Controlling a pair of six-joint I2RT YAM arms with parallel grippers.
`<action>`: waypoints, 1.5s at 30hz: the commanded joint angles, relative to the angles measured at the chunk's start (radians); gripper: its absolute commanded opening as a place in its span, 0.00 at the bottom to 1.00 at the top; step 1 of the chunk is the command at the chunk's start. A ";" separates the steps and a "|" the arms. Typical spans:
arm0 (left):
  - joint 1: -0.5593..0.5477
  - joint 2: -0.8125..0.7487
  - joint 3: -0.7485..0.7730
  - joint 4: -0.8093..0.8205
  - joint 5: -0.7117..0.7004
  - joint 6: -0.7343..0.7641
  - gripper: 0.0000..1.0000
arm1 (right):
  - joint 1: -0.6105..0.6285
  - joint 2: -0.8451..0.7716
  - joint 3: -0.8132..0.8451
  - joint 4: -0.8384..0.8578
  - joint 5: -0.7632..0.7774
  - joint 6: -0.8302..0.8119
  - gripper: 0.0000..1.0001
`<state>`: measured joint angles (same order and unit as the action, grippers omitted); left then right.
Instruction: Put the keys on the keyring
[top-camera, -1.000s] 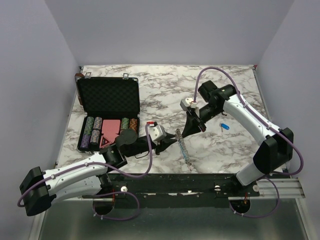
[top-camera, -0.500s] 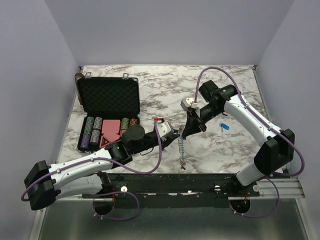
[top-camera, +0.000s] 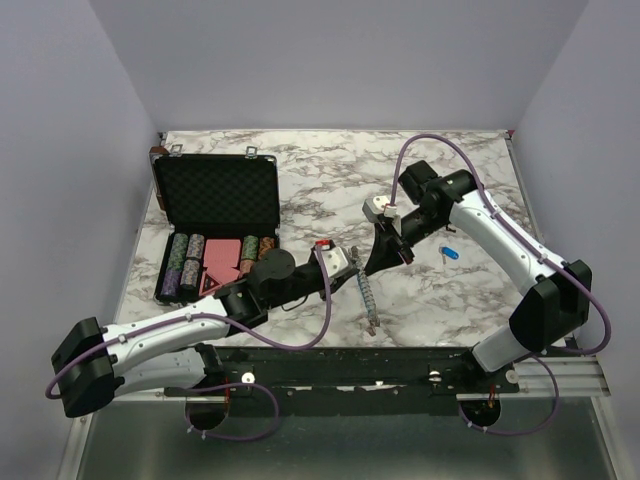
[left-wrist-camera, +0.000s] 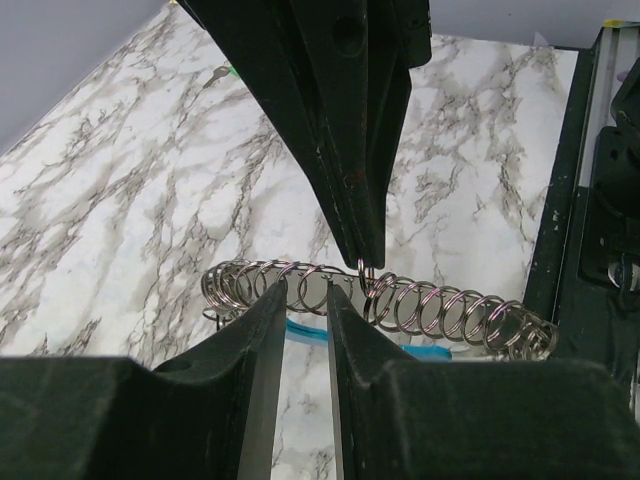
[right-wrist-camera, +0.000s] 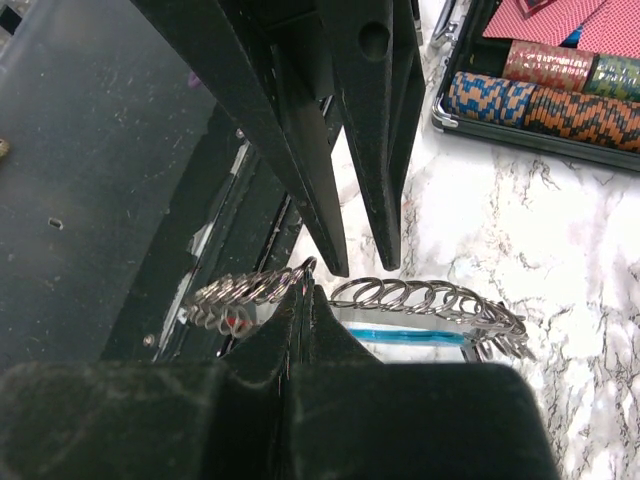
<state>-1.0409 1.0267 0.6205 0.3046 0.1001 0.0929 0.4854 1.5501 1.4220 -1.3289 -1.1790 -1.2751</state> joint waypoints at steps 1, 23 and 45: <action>-0.005 0.010 -0.010 0.013 0.049 0.018 0.31 | 0.009 -0.031 -0.001 0.004 -0.065 -0.001 0.00; -0.010 -0.002 -0.047 0.093 0.156 -0.073 0.42 | 0.007 -0.018 -0.005 0.022 -0.057 0.019 0.00; -0.016 0.006 -0.019 0.067 0.036 -0.162 0.42 | 0.009 -0.021 -0.015 0.033 -0.062 0.029 0.01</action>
<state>-1.0496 1.0416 0.5755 0.3702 0.2070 -0.0345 0.4854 1.5478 1.4105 -1.3090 -1.1839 -1.2495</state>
